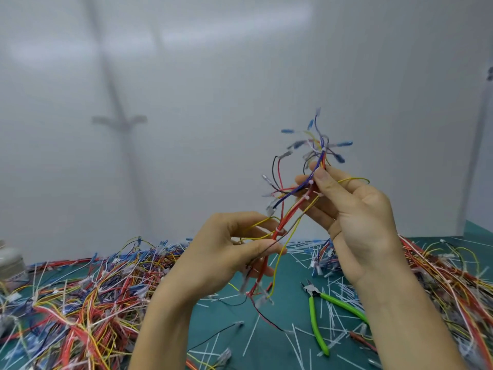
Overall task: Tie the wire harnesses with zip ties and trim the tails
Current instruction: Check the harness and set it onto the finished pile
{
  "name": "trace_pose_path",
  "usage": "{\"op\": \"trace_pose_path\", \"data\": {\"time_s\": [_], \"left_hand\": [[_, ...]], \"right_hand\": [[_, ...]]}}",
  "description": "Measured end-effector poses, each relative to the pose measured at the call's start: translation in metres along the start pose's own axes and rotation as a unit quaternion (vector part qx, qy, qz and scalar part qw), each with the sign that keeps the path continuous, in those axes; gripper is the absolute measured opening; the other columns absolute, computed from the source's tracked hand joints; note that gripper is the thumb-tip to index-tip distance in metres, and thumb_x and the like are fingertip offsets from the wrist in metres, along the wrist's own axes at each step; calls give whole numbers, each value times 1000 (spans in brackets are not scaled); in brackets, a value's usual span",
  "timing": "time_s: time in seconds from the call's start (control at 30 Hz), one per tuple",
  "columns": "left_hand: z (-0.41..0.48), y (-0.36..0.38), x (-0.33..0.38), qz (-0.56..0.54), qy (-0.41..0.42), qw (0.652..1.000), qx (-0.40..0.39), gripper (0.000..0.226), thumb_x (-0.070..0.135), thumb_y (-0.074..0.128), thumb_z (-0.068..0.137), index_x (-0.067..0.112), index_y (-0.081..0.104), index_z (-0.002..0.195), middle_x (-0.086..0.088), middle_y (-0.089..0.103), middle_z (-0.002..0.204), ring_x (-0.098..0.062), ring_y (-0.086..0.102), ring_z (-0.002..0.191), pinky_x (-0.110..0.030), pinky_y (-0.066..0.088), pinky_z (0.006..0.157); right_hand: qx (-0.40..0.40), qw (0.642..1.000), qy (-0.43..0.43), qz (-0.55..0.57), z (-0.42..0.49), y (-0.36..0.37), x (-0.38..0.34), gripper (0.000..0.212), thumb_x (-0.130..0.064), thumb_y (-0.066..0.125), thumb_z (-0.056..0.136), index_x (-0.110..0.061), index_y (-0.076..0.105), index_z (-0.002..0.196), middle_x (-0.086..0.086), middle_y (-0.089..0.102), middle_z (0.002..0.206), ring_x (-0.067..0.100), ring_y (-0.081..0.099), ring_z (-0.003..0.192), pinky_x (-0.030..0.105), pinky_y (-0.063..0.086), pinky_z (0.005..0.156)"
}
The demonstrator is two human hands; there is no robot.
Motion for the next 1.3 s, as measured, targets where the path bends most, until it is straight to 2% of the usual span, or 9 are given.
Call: {"op": "trace_pose_path", "data": {"time_s": [0.2, 0.37, 0.53, 0.63, 0.77, 0.93, 1.1, 1.2, 1.3], "left_hand": [[2, -9, 10, -46, 34, 996, 71, 17, 10, 69, 87, 20, 74, 100, -6, 77, 88, -32, 74, 66, -27, 58, 55], [1, -21, 7, -76, 41, 984, 155, 12, 9, 74, 84, 18, 77, 92, -3, 77, 88, -26, 73, 61, -27, 57, 52], [2, -25, 0, -106, 38, 968, 226, 13, 7, 77, 79, 14, 77, 90, -5, 76, 73, -19, 70, 58, -28, 58, 54], [3, -19, 0, -98, 45, 965, 239, 14, 8, 77, 81, 19, 79, 89, -3, 74, 87, -20, 73, 68, -26, 56, 55], [8, -11, 4, -40, 51, 986, 155, 33, 8, 70, 88, 29, 72, 113, 0, 67, 111, -8, 71, 78, -17, 52, 62], [6, -11, -10, 38, -2, 998, 55, 65, 38, 75, 76, 37, 52, 137, 16, 63, 125, -4, 68, 102, -34, 52, 95], [8, 6, -38, 189, -76, 977, -64, 24, 27, 78, 82, 25, 76, 106, 6, 77, 95, 0, 69, 94, -29, 54, 93], [15, -1, -48, 213, -82, 974, -13, 9, 15, 77, 83, 22, 80, 88, 7, 77, 82, 1, 71, 81, -22, 54, 82], [14, -13, -59, 240, -111, 964, 6, 7, 26, 79, 81, 25, 80, 88, 9, 77, 82, -2, 71, 83, -24, 55, 82]], "right_hand": [[-45, 996, 75, -7, -4, 11, 18, 11, -7, 64, 91, -5, 64, 102, 10, 77, 87, 22, 76, 78, 25, 59, 61], [0, 993, 93, -67, -4, 3, 25, 16, -8, 64, 92, -8, 52, 103, 10, 77, 85, 24, 76, 76, 31, 61, 62], [-95, 959, 107, -246, -6, 17, 36, 30, -33, 58, 97, -7, 71, 92, 3, 78, 83, 15, 75, 80, 27, 60, 69], [-117, 955, 86, -258, -11, 29, 41, 27, -28, 65, 93, -4, 75, 87, 10, 77, 84, 24, 75, 81, 33, 62, 72], [-62, 978, 61, -192, -11, 25, 38, 13, -9, 69, 89, 3, 72, 84, 15, 75, 76, 24, 72, 67, 34, 62, 63], [-20, 993, 31, -109, -5, 15, 22, 13, -7, 66, 89, -8, 74, 79, 12, 76, 76, 23, 75, 69, 26, 59, 58], [2, 999, -1, -51, 1, 3, 8, 12, -9, 65, 88, -8, 73, 79, 12, 74, 76, 26, 75, 71, 25, 58, 60], [10, 1000, -1, -19, 3, 0, 8, 13, -9, 65, 87, -8, 73, 77, 11, 74, 75, 24, 74, 68, 26, 58, 60], [9, 1000, -8, 7, 3, 0, 4, 21, -10, 65, 85, -8, 76, 68, 9, 73, 72, 21, 73, 64, 26, 58, 60]]}}
Point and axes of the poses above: each hand's wrist, its own z-axis towards the middle knuckle, its own y-axis out of the palm, x = y × z, the point moved 9 cm from there along z, towards the middle knuckle
